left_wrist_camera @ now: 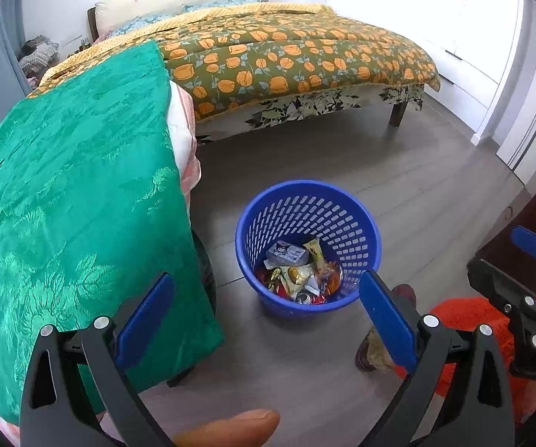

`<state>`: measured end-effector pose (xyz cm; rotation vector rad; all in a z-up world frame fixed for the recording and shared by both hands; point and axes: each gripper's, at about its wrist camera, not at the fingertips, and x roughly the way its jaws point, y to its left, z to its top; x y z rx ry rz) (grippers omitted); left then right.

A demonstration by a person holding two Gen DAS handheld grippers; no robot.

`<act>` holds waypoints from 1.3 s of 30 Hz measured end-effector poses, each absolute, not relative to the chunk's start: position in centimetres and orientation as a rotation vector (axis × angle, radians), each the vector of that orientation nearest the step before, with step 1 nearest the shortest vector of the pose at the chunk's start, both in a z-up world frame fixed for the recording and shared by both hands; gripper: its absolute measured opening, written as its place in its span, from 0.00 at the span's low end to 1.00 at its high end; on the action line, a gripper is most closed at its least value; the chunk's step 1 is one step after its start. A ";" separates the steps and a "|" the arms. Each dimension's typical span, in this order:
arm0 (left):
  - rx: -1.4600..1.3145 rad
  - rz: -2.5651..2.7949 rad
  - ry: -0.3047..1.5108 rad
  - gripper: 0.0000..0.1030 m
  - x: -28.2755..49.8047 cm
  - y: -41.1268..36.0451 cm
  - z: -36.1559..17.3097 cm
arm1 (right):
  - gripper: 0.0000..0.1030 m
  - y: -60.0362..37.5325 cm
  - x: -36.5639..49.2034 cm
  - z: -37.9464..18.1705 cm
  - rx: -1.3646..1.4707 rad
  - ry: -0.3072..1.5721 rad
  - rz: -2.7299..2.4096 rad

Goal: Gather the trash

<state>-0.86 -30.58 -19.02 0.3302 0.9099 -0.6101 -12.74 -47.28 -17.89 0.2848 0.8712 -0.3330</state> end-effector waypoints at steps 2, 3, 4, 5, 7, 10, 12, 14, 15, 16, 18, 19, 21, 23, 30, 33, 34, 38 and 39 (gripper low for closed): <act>0.331 -0.608 0.914 0.95 -0.9 -30.5 -19.1 | 0.95 -47.1 -12.7 -17.9 0.280 0.873 -0.329; 0.332 -0.607 0.915 0.95 -0.9 -30.5 -19.1 | 0.95 -47.1 -12.7 -17.9 0.277 0.874 -0.328; 0.333 -0.607 0.916 0.95 -0.8 -30.6 -19.1 | 0.95 -47.0 -12.7 -17.9 0.276 0.875 -0.327; 0.334 -0.607 0.916 0.95 -0.8 -30.6 -19.2 | 0.95 -47.0 -12.7 -17.9 0.274 0.877 -0.327; 0.335 -0.604 0.916 0.95 -0.8 -30.6 -19.2 | 0.95 -46.9 -12.7 -18.0 0.272 0.878 -0.325; 0.338 -0.603 0.918 0.95 -0.8 -30.6 -19.2 | 0.95 -46.9 -12.6 -18.0 0.270 0.879 -0.324; 0.339 -0.604 0.920 0.95 -0.8 -30.6 -19.2 | 0.95 -46.8 -12.6 -18.0 0.270 0.880 -0.324; 0.340 -0.602 0.923 0.95 -0.7 -30.6 -19.3 | 0.95 -46.8 -12.6 -18.0 0.270 0.881 -0.324; 0.340 -0.602 0.927 0.95 -0.7 -30.6 -19.3 | 0.95 -46.7 -12.5 -18.1 0.269 0.882 -0.323; 0.340 -0.602 0.928 0.95 -0.7 -30.5 -19.3 | 0.95 -46.7 -12.5 -18.1 0.269 0.883 -0.322; 0.341 -0.599 0.928 0.95 -0.7 -30.5 -19.4 | 0.95 -46.7 -12.6 -18.1 0.269 0.882 -0.324; 0.340 -0.600 0.929 0.95 -0.7 -30.5 -19.4 | 0.95 -46.7 -12.5 -18.1 0.269 0.883 -0.323; 0.341 -0.599 0.928 0.95 -0.6 -30.5 -19.4 | 0.95 -46.6 -12.5 -18.1 0.269 0.883 -0.324; 0.341 -0.597 0.927 0.95 -0.7 -30.5 -19.4 | 0.95 -46.7 -12.5 -18.0 0.269 0.883 -0.324; 0.346 -0.596 0.924 0.95 -0.6 -30.5 -19.5 | 0.95 -46.5 -12.5 -18.3 0.267 0.887 -0.322; 0.346 -0.592 0.925 0.95 -0.7 -30.5 -19.6 | 0.95 -46.5 -12.5 -18.2 0.267 0.887 -0.323; 0.346 -0.592 0.925 0.95 -0.7 -30.5 -19.6 | 0.95 -46.5 -12.5 -18.2 0.268 0.888 -0.323; 0.350 -0.592 0.921 0.95 -0.7 -30.5 -19.6 | 0.95 -46.4 -12.5 -18.5 0.268 0.888 -0.325; 0.351 -0.593 0.921 0.95 -0.6 -30.5 -19.6 | 0.95 -46.5 -12.5 -18.4 0.268 0.888 -0.325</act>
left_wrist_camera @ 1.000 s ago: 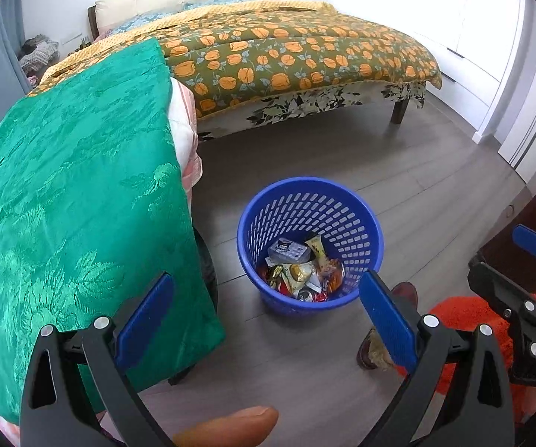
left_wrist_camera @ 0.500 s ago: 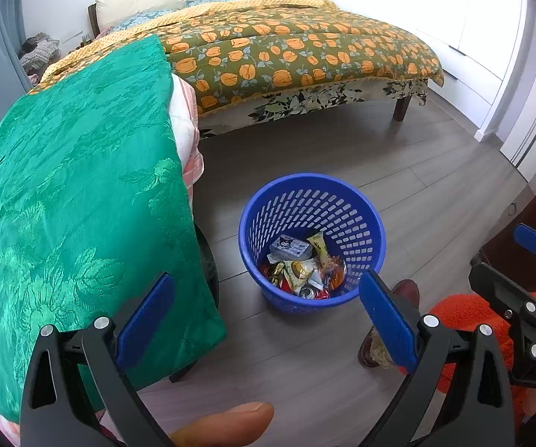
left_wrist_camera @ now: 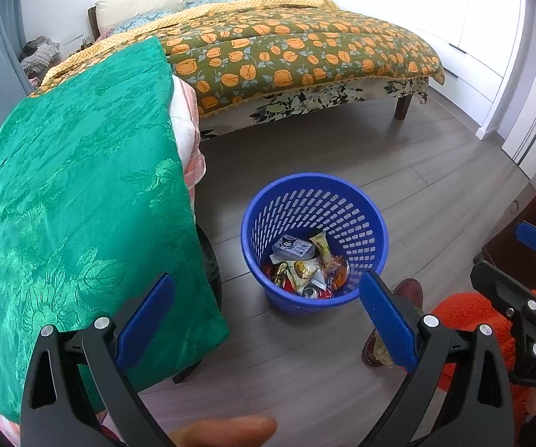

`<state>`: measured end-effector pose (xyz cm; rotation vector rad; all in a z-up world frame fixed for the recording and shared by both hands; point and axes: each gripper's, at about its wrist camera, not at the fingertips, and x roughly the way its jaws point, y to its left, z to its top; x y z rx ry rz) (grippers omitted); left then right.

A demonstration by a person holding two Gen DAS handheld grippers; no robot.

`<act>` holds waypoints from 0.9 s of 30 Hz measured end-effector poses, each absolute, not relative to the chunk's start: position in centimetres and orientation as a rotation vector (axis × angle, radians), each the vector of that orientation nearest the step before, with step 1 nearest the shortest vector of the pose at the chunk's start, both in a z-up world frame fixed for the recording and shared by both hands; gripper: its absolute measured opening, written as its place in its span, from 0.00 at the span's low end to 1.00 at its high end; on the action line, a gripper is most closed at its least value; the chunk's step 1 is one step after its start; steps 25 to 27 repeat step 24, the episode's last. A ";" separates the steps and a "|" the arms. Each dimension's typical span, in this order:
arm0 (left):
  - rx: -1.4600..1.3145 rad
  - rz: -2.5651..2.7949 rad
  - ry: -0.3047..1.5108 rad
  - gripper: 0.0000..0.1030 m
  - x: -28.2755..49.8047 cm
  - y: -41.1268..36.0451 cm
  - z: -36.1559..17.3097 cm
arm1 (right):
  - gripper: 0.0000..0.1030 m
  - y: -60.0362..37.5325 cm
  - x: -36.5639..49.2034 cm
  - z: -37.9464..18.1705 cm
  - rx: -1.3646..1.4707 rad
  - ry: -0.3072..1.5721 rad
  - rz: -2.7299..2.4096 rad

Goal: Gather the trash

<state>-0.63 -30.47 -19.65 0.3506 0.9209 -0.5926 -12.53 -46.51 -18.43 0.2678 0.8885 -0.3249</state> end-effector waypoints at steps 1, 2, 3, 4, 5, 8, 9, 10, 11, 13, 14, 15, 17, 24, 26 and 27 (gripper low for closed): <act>0.350 -0.592 0.921 0.95 -0.7 -30.6 -19.6 | 0.95 -46.5 -12.5 -18.4 0.268 0.889 -0.324; 0.351 -0.592 0.921 0.95 -0.7 -30.5 -19.6 | 0.95 -46.5 -12.5 -18.4 0.269 0.889 -0.324; 0.352 -0.591 0.921 0.95 -0.6 -30.5 -19.7 | 0.95 -46.4 -12.5 -18.5 0.269 0.890 -0.325; 0.350 -0.592 0.922 0.95 -0.7 -30.6 -19.6 | 0.95 -46.4 -12.6 -18.6 0.269 0.890 -0.325; 0.351 -0.592 0.923 0.95 -0.6 -30.5 -19.7 | 0.95 -46.4 -12.6 -18.6 0.269 0.890 -0.325; 0.349 -0.592 0.924 0.95 -0.6 -30.4 -19.8 | 0.95 -46.4 -12.5 -18.6 0.268 0.891 -0.325; 0.345 -0.591 0.921 0.95 -0.6 -30.3 -19.8 | 0.96 -46.4 -12.6 -18.6 0.269 0.891 -0.326; 0.346 -0.593 0.918 0.95 -0.7 -30.3 -19.8 | 0.95 -46.4 -12.6 -18.6 0.270 0.891 -0.326; 0.348 -0.593 0.914 0.95 -0.8 -30.3 -19.7 | 0.96 -46.4 -12.6 -18.7 0.270 0.891 -0.325; 0.351 -0.591 0.904 0.95 -0.9 -30.3 -19.6 | 0.96 -46.4 -12.6 -18.7 0.271 0.891 -0.325; 0.353 -0.590 0.900 0.95 -1.0 -30.3 -19.5 | 0.95 -46.4 -12.6 -18.7 0.272 0.891 -0.324; 0.357 -0.589 0.891 0.95 -1.1 -30.2 -19.5 | 0.96 -46.4 -12.6 -18.7 0.272 0.892 -0.325; 0.358 -0.583 0.887 0.95 -1.1 -30.2 -19.3 | 0.96 -46.5 -12.6 -18.7 0.272 0.892 -0.325; 0.359 -0.589 0.906 0.95 -0.9 -30.2 -19.4 | 0.96 -46.6 -12.7 -18.8 0.273 0.894 -0.325; 0.359 -0.589 0.906 0.95 -0.9 -30.2 -19.4 | 0.96 -46.6 -12.7 -18.8 0.273 0.894 -0.325; 0.359 -0.589 0.906 0.95 -0.9 -30.2 -19.4 | 0.96 -46.6 -12.7 -18.8 0.273 0.894 -0.325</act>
